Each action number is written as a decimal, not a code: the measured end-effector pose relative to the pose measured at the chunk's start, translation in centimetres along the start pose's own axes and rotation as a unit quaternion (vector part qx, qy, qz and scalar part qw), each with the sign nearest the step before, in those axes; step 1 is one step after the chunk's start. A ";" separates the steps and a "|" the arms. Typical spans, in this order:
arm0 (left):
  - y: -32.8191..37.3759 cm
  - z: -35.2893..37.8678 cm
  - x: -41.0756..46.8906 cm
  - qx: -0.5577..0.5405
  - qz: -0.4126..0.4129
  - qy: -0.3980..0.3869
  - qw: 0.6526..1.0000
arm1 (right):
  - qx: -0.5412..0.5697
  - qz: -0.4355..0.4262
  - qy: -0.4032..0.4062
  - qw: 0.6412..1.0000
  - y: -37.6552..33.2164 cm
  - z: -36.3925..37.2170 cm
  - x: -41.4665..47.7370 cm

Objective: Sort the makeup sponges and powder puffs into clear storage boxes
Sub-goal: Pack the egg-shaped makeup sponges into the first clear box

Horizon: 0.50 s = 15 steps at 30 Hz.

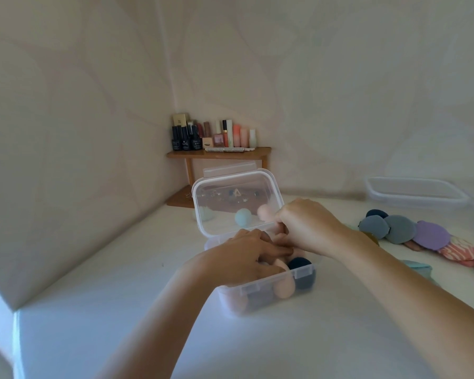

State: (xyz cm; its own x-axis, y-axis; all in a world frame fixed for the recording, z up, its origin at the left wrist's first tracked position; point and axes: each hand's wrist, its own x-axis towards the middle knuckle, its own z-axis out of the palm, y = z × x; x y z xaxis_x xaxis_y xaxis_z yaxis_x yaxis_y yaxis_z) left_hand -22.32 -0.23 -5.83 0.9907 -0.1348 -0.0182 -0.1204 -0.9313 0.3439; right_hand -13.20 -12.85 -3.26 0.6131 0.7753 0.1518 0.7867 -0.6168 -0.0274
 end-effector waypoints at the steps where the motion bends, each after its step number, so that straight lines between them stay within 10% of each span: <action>1: 0.2 0.0 -0.1 -0.011 0.002 0.002 1.000 | -0.004 0.007 -0.024 1.000 0.0 0.0 0.0; 15: 0.8 -0.5 -0.4 -0.141 -0.023 -0.024 0.990 | 0.002 0.059 -0.176 0.983 0.9 -0.2 0.2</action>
State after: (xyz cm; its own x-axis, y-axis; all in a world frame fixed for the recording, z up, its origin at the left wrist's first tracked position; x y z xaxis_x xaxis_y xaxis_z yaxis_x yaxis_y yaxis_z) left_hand -22.83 -0.75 -5.11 0.9898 -0.1170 -0.0816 -0.0467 -0.8067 0.5892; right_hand -12.39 -13.30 -3.09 0.6861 0.6983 -0.2041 0.7090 -0.7047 -0.0279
